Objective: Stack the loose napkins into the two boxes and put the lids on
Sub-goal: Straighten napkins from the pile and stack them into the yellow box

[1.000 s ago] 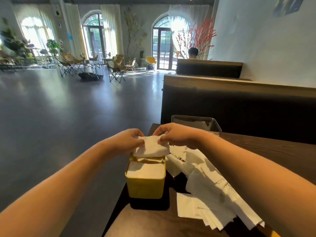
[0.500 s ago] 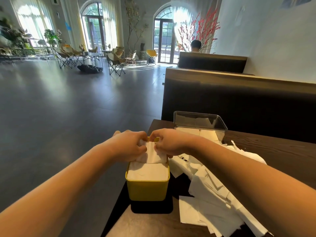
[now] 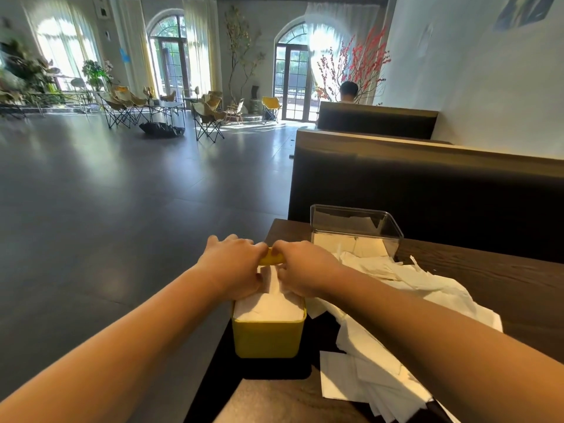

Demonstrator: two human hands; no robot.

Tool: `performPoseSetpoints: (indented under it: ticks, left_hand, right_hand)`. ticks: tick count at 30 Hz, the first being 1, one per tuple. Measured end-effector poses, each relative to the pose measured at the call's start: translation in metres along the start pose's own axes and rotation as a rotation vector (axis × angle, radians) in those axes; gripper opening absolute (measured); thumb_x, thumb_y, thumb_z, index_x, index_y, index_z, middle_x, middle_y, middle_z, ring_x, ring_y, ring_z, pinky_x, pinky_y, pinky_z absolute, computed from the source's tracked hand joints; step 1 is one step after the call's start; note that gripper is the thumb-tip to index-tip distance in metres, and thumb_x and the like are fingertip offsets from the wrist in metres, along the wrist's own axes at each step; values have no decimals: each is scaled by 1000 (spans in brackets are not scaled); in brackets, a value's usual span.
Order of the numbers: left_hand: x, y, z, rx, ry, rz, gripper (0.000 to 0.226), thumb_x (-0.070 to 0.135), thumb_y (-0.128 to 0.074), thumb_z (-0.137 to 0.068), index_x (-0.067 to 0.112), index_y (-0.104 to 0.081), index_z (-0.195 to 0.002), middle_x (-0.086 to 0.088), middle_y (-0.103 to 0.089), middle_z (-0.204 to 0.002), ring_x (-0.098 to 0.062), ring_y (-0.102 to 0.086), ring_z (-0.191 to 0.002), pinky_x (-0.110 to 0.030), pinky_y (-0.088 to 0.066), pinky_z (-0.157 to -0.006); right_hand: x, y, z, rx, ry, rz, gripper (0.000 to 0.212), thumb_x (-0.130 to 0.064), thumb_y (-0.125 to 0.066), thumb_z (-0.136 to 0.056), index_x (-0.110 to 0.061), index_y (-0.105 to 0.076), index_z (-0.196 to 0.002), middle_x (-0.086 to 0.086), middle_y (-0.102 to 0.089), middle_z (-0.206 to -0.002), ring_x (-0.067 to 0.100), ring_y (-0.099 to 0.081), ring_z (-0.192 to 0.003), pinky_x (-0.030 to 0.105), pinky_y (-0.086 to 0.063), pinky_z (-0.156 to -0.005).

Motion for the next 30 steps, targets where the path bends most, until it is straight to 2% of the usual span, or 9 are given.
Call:
performPoseSetpoints:
  ticks: [3,6,8,11,13,17,21,24,30]
  left_hand:
    - [-1,7,2,51,-20,-13,42,54,-53,-99,36,-52,-138,6,-57,-132,-23,-48,-132,-50,-40,-107]
    - [1,9,1,80,-114,34,30,49,-57,-101,42,-61,-130,12,-56,-133,-18,-40,-136,-49,-34,-111]
    - [9,4,-1,13,-202,66,26,45,-58,-103,43,-66,-127,14,-58,-130,-15,-44,-130,-41,-38,-106]
    - [13,-8,-8,-86,-262,90,28,43,-52,-106,42,-70,-126,16,-61,-132,-11,-51,-120,-29,-39,-89]
    - [11,-17,-12,-148,-249,138,30,38,-51,-107,41,-71,-129,16,-61,-134,-12,-54,-118,-27,-44,-90]
    - [8,-28,-14,-192,-228,128,31,37,-51,-107,39,-71,-131,16,-63,-133,-13,-57,-120,-31,-51,-100]
    - [6,-29,-15,-210,-173,128,29,36,-55,-104,34,-64,-131,10,-66,-123,-16,-61,-112,-33,-54,-92]
    - [8,-30,-20,-238,-146,171,33,30,-59,-103,30,-55,-136,4,-66,-117,-18,-62,-102,-29,-51,-81]
    - [12,-31,-28,-261,-123,134,37,32,-57,-104,31,-56,-141,1,-66,-127,-22,-63,-110,-33,-57,-90]
  right_hand:
    - [-11,21,13,95,87,158,40,-29,-69,-99,-31,-55,-136,-1,-57,-120,20,-62,-98,36,-61,-86]
    - [-23,33,27,48,201,205,26,-30,-69,-99,-31,-66,-125,-2,-54,-114,18,-59,-96,33,-60,-85]
    - [-24,27,32,-76,251,238,20,-32,-68,-99,-27,-73,-118,-4,-58,-108,17,-58,-96,31,-59,-84]
    - [-11,18,30,-185,212,316,25,-35,-60,-103,-22,-78,-116,-3,-66,-104,19,-62,-95,35,-60,-86]
    - [-5,18,27,-192,188,333,32,-36,-53,-105,-19,-78,-113,-1,-69,-101,19,-63,-93,36,-60,-85]
    - [-5,8,23,-249,206,407,36,-40,-45,-107,-21,-75,-116,-2,-68,-101,18,-64,-92,37,-60,-86]
    - [-7,-1,19,-299,216,338,28,-36,-50,-107,-22,-69,-122,-2,-66,-105,17,-62,-94,34,-58,-86]
    - [-6,6,13,-207,209,292,25,-36,-54,-105,-23,-68,-121,-4,-61,-106,16,-61,-91,33,-59,-84]
    - [4,-4,10,-304,136,355,34,-37,-45,-108,-21,-73,-117,-1,-68,-100,17,-64,-92,33,-59,-83]
Point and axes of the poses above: each hand's wrist, its own z-axis away from the middle knuckle, its own y-axis out of the back of the hand, x = y × z, the point moved 9 cm from there along -z, towards the middle knuckle
